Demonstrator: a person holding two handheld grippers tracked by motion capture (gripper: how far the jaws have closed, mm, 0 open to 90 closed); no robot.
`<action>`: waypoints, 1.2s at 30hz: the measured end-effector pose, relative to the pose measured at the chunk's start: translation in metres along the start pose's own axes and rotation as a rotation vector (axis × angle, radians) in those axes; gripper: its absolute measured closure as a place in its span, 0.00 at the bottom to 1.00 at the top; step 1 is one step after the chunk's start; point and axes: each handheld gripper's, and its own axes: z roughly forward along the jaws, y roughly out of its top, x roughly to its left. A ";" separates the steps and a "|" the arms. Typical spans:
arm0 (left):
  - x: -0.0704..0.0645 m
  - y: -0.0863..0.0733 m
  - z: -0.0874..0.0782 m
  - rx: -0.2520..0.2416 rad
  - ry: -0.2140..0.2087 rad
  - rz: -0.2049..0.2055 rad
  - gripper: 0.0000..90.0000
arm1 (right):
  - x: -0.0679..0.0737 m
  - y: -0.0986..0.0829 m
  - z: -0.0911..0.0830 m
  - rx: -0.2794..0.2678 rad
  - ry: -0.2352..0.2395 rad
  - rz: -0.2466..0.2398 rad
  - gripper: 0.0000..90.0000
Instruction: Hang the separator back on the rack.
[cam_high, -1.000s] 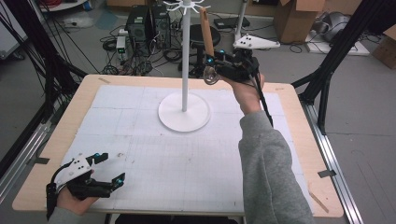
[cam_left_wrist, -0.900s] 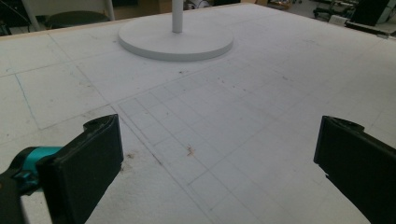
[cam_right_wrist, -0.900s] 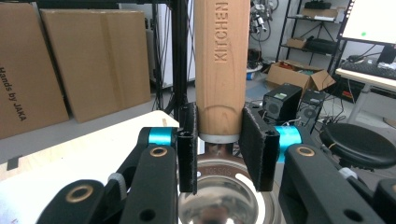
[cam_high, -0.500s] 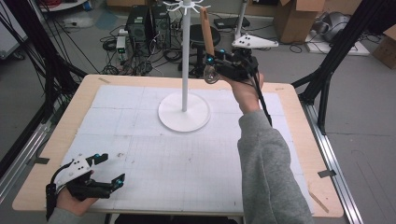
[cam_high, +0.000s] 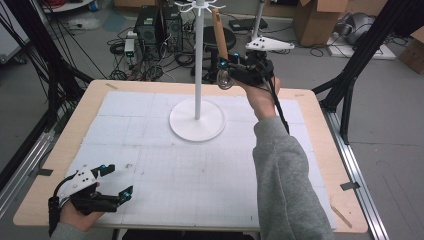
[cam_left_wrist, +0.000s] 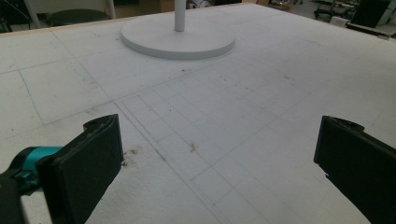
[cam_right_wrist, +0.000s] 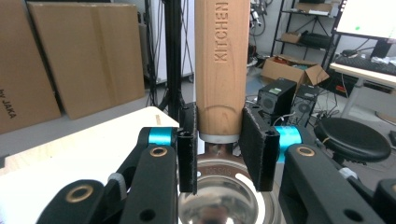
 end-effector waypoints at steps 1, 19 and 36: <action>0.000 -0.001 0.000 0.002 -0.001 -0.002 0.02 | 0.000 0.000 0.001 0.004 0.001 0.007 0.77; 0.002 -0.001 -0.001 0.000 -0.003 -0.009 0.02 | 0.000 -0.002 0.010 0.004 -0.010 0.007 0.77; 0.002 -0.001 -0.002 -0.005 -0.008 -0.011 0.02 | 0.002 -0.005 0.022 -0.013 -0.011 0.024 0.77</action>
